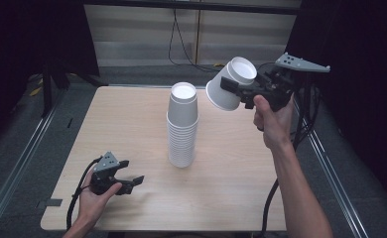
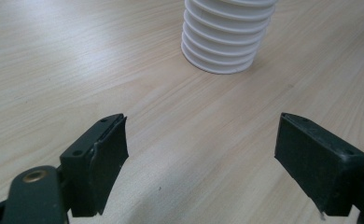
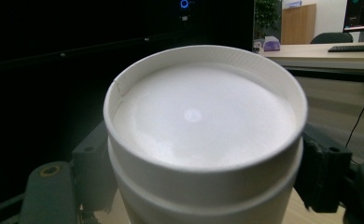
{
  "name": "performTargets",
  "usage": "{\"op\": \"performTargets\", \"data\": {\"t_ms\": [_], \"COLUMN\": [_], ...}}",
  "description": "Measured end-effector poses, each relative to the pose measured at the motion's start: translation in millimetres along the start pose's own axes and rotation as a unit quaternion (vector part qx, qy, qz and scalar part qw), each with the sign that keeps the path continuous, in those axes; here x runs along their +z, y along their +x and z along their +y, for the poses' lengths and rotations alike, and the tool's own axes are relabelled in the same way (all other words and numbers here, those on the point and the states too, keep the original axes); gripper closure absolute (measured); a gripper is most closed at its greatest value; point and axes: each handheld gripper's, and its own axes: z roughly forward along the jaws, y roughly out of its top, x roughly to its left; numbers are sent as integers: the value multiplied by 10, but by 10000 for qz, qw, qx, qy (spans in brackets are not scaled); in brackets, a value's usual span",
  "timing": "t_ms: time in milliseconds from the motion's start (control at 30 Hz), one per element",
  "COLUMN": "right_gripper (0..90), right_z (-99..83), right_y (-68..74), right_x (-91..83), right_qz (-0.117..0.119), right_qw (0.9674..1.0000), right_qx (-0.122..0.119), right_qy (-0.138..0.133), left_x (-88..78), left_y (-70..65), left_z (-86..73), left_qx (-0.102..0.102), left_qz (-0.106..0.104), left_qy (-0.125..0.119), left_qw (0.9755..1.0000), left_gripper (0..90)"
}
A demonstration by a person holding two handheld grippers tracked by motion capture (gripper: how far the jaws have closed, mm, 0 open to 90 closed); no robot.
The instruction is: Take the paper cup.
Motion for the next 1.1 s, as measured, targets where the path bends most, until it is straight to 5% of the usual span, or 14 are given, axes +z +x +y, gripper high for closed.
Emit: {"op": "performTargets", "data": {"t_ms": [200, 767, 1100], "right_gripper": [222, 223, 223], "right_z": [-173, -574, -850], "right_y": [14, 88, 121], "right_x": [-38, -89, 38], "right_qz": [-31, 51, 213], "right_qw": [9998, 9983, 9952], "right_qx": [-60, -104, -124], "right_qy": [161, 573, 949], "left_x": [18, 10, 22], "left_y": [-1, -14, -55], "left_z": [-1, 52, 148], "left_qx": [-250, -114, -43], "left_qz": [-190, -256, -339], "left_qy": [-65, -92, -160], "left_qw": [9995, 9996, 9993], "left_gripper": [168, 168, 167]}}
